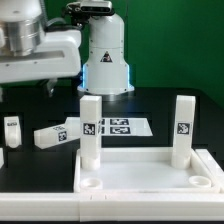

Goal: Assemble desk

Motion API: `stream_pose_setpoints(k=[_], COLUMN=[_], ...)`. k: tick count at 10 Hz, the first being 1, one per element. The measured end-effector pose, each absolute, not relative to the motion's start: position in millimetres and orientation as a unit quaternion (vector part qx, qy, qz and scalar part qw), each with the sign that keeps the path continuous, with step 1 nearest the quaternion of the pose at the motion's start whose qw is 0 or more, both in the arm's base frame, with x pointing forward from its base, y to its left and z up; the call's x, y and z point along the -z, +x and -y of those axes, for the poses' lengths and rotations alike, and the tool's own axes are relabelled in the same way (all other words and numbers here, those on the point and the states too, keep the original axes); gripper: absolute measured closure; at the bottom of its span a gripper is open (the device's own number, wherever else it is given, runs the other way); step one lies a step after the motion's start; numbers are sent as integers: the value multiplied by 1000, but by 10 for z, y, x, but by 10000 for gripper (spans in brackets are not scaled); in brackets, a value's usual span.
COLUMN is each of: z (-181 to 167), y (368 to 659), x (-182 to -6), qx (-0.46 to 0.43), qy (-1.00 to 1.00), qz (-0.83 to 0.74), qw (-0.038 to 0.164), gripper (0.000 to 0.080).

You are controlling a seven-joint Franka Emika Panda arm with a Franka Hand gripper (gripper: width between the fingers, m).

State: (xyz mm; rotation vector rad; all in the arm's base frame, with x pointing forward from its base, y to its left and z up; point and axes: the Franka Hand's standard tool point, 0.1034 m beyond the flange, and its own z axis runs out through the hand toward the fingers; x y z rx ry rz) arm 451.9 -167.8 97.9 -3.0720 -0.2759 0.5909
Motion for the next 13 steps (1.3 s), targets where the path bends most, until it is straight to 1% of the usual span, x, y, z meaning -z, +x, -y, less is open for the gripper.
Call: stream_pose_setpoints(k=[2,3,5,6,7,9,10,11,12,13], z=[1667,1633,1523,1440,1422,1394,1377,1422,1464,1448], y=[4533,4523,4500,4499,4496,4512,4467,4411,4370,4278], x=[-972,-940,-749,-672,-647,-648,-639,-604,-536,-496], qx=[-188,-188,-194,-193,-192,-192,-204,-214,-221,-263], qy=[-982,-982,-969,-954,-944,-943,-936,-922,-910,-895], qz=[29,-22,-153,-225,-260,-264,-274,-304,-326,-330], qw=[-11,-8,26,52,64,61,81,111,127,144], gripper=[150,150,150,150,150,150,150,150,150,150])
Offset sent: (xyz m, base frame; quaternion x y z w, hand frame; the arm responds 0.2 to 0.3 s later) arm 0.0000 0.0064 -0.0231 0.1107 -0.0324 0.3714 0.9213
